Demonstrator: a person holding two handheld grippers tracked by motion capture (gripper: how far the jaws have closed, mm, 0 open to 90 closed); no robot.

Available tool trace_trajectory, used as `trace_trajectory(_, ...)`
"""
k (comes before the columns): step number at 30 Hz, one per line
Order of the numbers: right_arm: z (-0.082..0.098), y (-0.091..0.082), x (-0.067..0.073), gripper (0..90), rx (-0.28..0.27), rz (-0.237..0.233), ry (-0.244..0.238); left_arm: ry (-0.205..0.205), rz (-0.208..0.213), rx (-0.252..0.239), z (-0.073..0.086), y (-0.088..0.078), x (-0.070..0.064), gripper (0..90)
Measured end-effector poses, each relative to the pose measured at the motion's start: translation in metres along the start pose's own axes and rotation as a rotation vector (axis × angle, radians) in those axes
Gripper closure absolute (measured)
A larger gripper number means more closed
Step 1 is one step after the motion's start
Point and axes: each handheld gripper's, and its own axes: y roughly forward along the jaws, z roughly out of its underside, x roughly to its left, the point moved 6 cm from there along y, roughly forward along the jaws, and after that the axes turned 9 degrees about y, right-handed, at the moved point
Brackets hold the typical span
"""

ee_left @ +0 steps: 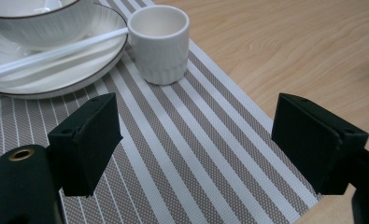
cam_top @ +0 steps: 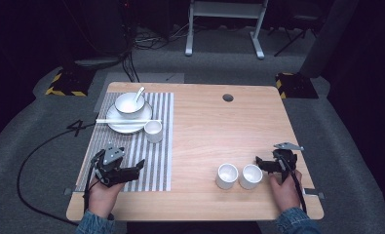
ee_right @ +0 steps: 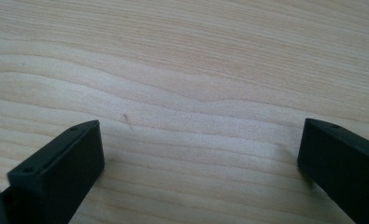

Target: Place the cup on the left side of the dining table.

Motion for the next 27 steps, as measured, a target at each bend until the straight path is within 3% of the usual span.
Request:
trace_trajectory(9, 0.000, 0.000, 0.000, 0.4, 0.000, 0.000, 0.001, 0.038, 0.037, 0.094, 0.029, 0.005, -0.009, 16.2)
trace_trajectory(17, 0.000, 0.000, 0.000, 0.4, -0.001, -0.001, 0.002, 0.041, 0.038, 0.137, 0.050, 0.004, -0.008, 16.7)
trace_trajectory(27, 0.000, 0.000, 0.000, 0.4, -0.001, -0.001, 0.002, 0.049, 0.098, 0.238, 0.076, 0.016, -0.012, 17.3)
